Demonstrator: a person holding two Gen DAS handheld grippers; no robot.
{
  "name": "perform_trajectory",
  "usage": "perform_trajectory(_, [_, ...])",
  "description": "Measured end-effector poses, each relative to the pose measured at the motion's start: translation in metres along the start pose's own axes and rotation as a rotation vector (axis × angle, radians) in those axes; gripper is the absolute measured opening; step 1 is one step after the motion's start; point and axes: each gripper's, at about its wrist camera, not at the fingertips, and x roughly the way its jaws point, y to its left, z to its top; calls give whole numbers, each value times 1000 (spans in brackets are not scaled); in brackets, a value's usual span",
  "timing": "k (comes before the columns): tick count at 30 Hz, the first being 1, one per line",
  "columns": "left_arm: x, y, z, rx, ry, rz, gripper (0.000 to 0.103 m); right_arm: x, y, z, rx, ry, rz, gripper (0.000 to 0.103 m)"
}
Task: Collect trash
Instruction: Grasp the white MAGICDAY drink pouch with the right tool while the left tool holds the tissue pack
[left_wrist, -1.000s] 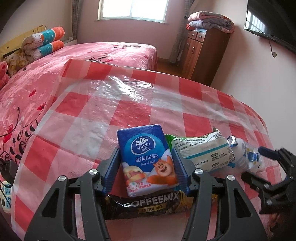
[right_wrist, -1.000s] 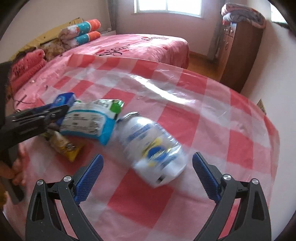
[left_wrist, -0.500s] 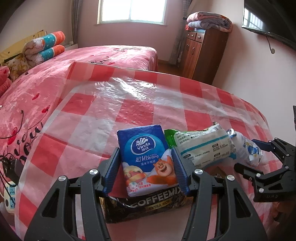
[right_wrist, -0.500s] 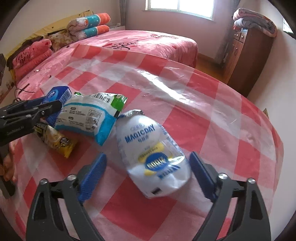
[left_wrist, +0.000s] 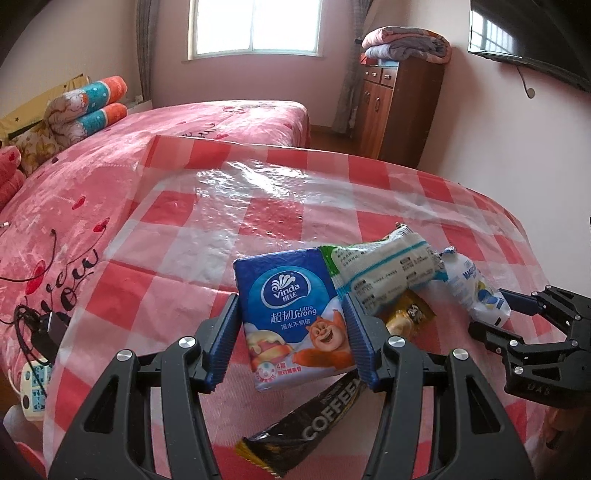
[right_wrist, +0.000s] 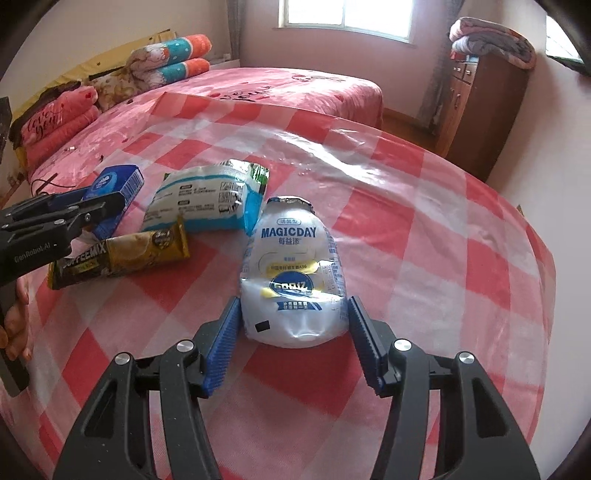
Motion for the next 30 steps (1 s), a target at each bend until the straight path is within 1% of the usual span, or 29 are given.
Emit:
perform_trajectory(8, [-20,-2,-15,28,-15,5,57,-28,11,-17,42,-42,16,58])
perform_trajectory(15, [-42,3,-33,47,-25,17,57,-51,34,-34,54,-67,54,58])
perform_trajectory(21, [-63,13,-49,44,-23,8,57,-66,56,-50,53,-78,86,58])
perform_trajectory(30, [-92,26,-73,46,-21,4,57,-92,87,-64,54,-100,117,58])
